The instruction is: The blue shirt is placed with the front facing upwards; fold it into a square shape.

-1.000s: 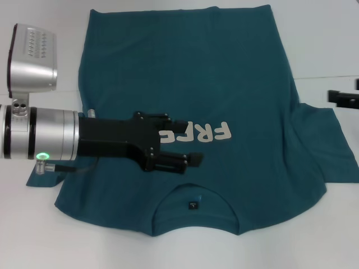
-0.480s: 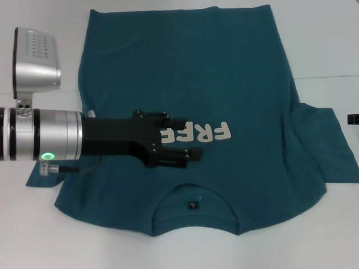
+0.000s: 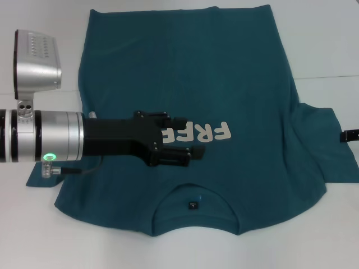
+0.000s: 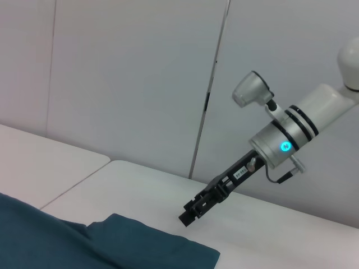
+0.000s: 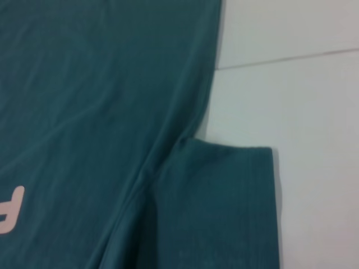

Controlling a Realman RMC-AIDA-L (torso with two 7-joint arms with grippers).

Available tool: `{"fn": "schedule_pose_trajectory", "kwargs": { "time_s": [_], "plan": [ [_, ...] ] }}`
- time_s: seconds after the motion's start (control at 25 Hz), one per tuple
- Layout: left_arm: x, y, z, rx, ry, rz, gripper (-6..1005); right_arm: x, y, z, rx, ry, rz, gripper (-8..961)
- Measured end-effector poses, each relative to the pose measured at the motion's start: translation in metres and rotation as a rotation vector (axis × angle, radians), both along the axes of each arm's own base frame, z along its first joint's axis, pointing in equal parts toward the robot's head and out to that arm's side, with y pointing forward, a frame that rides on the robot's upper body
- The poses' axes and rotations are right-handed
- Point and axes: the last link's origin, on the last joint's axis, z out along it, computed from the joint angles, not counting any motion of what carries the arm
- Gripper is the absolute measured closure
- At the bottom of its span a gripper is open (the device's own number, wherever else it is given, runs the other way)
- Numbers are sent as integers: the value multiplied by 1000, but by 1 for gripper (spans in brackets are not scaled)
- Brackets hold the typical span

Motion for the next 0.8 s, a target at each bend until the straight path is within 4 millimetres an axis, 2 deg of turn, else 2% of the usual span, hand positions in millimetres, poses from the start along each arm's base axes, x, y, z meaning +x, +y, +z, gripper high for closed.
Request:
{"fn": "schedule_pose_trajectory", "kwargs": {
  "time_s": [0.36, 0.8],
  "plan": [
    [0, -1, 0, -5, -2, 1, 163, 10, -1, -12, -8, 6, -27, 40],
    [-3, -3, -2, -11, -4, 12, 164, 13, 0, -15, -6, -10, -25, 41]
  ]
}}
